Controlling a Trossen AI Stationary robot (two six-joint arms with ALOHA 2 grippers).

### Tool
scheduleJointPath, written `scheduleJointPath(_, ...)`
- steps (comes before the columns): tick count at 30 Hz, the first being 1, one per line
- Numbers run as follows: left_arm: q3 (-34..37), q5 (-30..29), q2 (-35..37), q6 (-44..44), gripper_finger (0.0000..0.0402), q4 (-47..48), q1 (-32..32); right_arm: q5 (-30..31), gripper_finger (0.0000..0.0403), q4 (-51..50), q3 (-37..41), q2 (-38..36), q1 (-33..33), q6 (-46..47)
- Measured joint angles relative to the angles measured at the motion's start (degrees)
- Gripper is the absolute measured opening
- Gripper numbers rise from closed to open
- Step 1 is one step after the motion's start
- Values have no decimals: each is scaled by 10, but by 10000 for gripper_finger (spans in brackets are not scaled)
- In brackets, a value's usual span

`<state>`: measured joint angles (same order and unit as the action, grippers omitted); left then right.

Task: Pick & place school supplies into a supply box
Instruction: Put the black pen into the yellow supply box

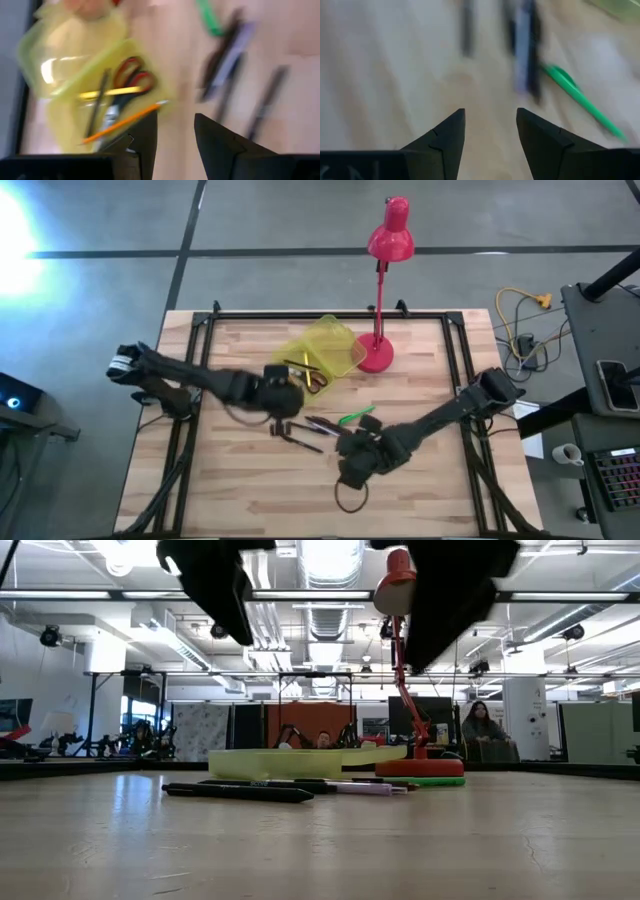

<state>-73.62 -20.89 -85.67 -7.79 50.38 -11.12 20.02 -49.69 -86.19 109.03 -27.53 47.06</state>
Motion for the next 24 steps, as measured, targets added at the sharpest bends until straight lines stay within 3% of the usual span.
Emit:
scheduleJointPath(6, 25, -3, 2, -106, 115, -3, -120, -46, 169, 189, 31, 0, 37, -130)
scheduleJointPath(11, 59, -6, 2, -217, 115, 1, -183, -49, 169, 229, 32, 21, 61, -146)
scheduleJointPath(16, 94, -6, 2, -330, 115, -2, -230, -107, 169, 264, 23, 66, 63, -188)
scheduleJointPath(24, 113, -26, 2, -424, 115, -3, -270, -31, 169, 268, -8, 111, 65, -189)
